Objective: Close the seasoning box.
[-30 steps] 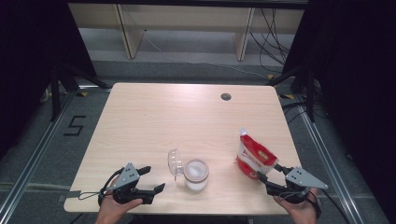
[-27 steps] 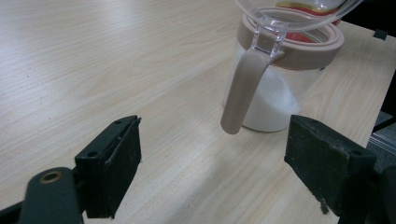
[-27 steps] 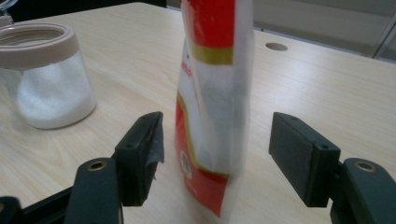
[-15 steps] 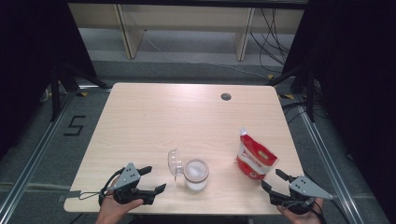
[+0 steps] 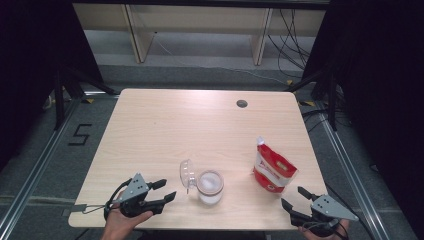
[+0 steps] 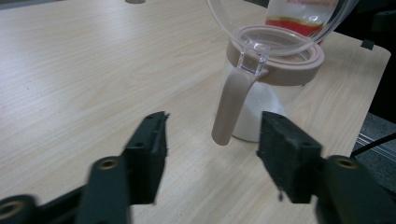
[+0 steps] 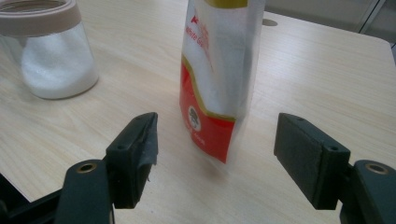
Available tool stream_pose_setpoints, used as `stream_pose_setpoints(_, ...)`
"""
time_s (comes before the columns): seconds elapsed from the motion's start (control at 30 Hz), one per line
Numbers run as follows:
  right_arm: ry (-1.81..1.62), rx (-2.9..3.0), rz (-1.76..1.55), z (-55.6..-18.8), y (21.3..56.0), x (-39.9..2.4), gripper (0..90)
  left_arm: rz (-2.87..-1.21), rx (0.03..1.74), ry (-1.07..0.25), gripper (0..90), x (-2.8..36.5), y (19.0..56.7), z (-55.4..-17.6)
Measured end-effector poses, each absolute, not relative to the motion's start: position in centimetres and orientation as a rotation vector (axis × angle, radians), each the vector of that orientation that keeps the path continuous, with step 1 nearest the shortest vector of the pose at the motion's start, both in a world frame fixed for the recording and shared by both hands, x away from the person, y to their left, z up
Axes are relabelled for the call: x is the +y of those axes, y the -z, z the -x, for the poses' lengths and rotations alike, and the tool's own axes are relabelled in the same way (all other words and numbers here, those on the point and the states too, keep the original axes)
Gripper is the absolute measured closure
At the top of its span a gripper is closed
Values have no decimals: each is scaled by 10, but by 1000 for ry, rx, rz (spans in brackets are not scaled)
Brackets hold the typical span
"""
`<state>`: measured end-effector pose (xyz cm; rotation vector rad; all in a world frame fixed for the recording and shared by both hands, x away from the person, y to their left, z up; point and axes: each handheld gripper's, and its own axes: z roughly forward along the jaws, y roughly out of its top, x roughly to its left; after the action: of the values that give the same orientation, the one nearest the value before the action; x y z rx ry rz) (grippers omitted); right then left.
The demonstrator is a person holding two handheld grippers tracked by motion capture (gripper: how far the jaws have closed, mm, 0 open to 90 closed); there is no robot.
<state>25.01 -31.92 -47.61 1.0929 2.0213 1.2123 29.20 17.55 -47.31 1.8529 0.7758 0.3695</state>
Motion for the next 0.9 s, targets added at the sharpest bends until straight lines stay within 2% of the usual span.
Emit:
stream_pose_setpoints(0.03,-1220,2019,-1096,-250,476,-318,314,-1847,776,-383,543,175,471,-291)
stream_pose_setpoints(0.17,-1203,2018,-1102,-249,476,-318,314,-1825,767,-392,705,173,465,-292)
stream_pose_setpoints(0.3,-1215,2024,-1106,-248,476,-319,314,-1829,753,-384,808,168,462,-292)
stream_pose_setpoints(0.57,-1218,2014,-1120,-246,476,-320,315,-1826,734,-395,882,159,456,-294)
stream_pose_setpoints(0.9,-1208,2027,-1108,-246,477,-319,316,-1835,691,-365,889,145,452,-293)
